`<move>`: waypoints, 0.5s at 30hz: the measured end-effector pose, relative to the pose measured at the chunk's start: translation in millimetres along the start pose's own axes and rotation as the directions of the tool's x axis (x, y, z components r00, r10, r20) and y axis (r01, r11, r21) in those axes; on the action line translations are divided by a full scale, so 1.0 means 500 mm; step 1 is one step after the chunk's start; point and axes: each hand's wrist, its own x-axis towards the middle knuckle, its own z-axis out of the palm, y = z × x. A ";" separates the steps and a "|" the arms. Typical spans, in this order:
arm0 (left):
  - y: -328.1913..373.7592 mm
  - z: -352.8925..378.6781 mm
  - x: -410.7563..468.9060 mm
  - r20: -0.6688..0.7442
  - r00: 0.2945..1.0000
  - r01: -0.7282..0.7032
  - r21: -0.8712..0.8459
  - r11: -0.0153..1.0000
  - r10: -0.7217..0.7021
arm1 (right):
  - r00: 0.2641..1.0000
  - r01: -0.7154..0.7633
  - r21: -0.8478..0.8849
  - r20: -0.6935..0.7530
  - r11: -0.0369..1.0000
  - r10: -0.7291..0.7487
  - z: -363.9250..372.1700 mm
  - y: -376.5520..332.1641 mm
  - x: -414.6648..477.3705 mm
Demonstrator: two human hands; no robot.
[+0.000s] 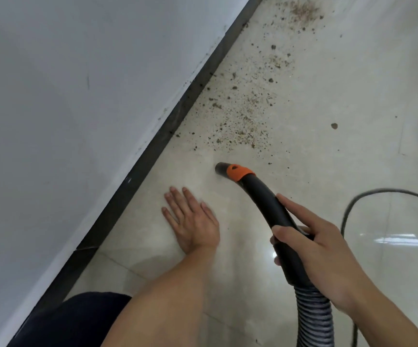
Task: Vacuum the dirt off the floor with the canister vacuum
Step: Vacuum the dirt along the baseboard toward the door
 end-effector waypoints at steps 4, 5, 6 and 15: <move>0.000 0.000 0.000 0.004 1.000 0.004 0.006 1.000 -0.004 | 0.997 0.072 -0.054 0.041 0.996 -0.070 0.038 -0.032 0.059; 0.002 -0.001 0.000 0.006 1.000 0.006 0.006 1.000 -0.006 | 0.994 0.096 -0.073 0.053 0.993 -0.092 0.050 -0.040 0.077; 0.003 -0.001 0.001 0.012 1.000 0.010 0.000 1.000 -0.010 | 0.991 0.119 -0.089 0.065 0.989 -0.114 0.063 -0.049 0.094; -0.001 0.001 0.003 0.010 1.000 0.004 -0.012 1.000 -0.004 | 0.980 0.194 -0.138 0.069 0.971 -0.186 0.114 -0.103 0.182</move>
